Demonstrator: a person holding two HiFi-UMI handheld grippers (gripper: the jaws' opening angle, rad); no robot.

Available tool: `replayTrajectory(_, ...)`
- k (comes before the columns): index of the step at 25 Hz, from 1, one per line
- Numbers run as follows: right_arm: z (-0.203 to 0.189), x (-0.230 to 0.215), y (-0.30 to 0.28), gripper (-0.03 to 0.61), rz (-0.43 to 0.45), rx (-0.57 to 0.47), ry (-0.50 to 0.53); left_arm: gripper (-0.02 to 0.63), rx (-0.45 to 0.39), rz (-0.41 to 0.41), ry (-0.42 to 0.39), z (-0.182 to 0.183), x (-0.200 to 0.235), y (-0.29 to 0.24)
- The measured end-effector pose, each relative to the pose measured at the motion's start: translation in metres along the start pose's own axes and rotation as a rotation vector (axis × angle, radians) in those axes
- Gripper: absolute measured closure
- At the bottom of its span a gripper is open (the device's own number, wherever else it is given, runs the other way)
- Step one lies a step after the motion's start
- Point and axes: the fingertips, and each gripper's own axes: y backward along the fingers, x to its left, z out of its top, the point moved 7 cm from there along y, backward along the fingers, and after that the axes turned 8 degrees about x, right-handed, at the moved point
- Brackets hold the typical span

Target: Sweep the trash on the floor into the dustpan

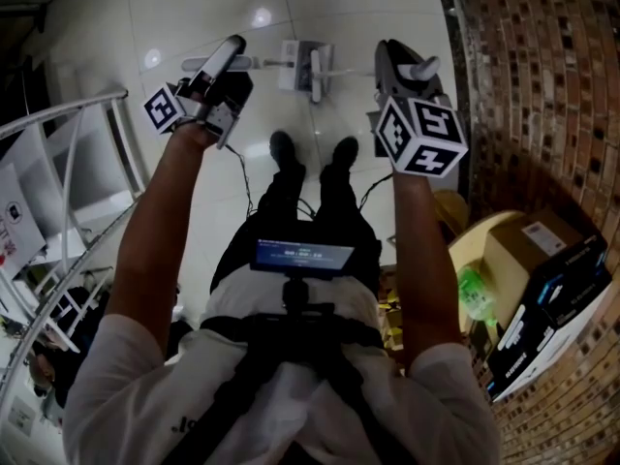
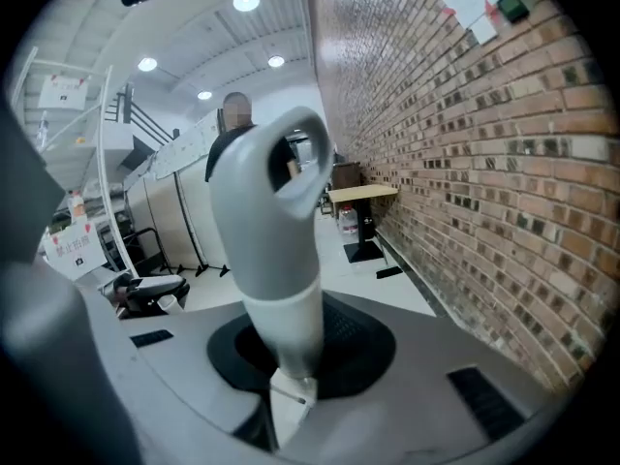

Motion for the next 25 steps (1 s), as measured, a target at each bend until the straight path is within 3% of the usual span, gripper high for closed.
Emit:
replayTrajectory(6, 0.007, -0.004, 0.008, 0.535, -0.061, -0.014, 0.050, 0.594, -0.026, -0.005, -0.009, 0.009, -0.001, 0.011)
replayTrajectory(13, 0.010, -0.040, 0.024, 0.537, -0.134, -0.019, 0.052, 0.594, -0.063, -0.054, -0.044, 0.001, -0.004, -0.003)
replayTrajectory(25, 0.014, -0.070, 0.027, 0.537, -0.145, 0.011, 0.098, 0.594, -0.101, -0.066, -0.039, -0.018, -0.004, -0.033)
